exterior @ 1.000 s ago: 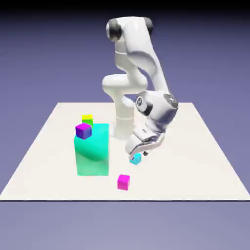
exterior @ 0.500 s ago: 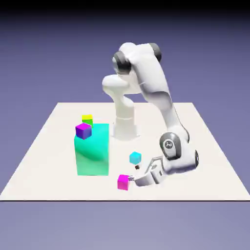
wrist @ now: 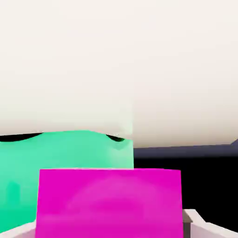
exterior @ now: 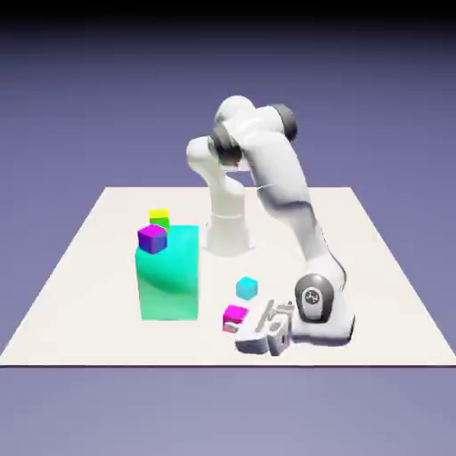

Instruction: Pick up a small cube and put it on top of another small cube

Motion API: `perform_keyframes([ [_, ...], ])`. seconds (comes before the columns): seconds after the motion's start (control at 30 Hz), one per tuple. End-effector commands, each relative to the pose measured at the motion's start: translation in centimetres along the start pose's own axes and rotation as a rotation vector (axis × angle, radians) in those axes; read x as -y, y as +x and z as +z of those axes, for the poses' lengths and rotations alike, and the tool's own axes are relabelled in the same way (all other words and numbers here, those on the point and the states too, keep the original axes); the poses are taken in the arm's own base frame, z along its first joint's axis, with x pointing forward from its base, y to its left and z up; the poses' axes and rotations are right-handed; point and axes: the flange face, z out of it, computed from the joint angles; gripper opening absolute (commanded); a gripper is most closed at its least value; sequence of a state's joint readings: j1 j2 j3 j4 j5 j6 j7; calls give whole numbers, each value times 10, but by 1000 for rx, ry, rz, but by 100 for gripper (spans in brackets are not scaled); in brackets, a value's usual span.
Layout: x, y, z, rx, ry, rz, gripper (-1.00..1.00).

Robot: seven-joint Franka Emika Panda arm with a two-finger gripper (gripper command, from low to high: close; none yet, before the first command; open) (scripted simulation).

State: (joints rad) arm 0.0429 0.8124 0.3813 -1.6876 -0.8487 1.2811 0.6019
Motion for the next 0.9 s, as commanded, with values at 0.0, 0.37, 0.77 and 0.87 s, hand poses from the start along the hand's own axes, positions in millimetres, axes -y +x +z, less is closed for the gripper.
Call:
perform_keyframes([
  [0.0, -20, -3, -18, -13, 77, 41, -100],
  [0.37, -132, -18, 55, 423, 501, 350, -100],
  [0.77, -231, -57, 164, 993, 955, 624, -100],
  [0.87, -253, -72, 196, 1149, 1076, 676, -100],
])
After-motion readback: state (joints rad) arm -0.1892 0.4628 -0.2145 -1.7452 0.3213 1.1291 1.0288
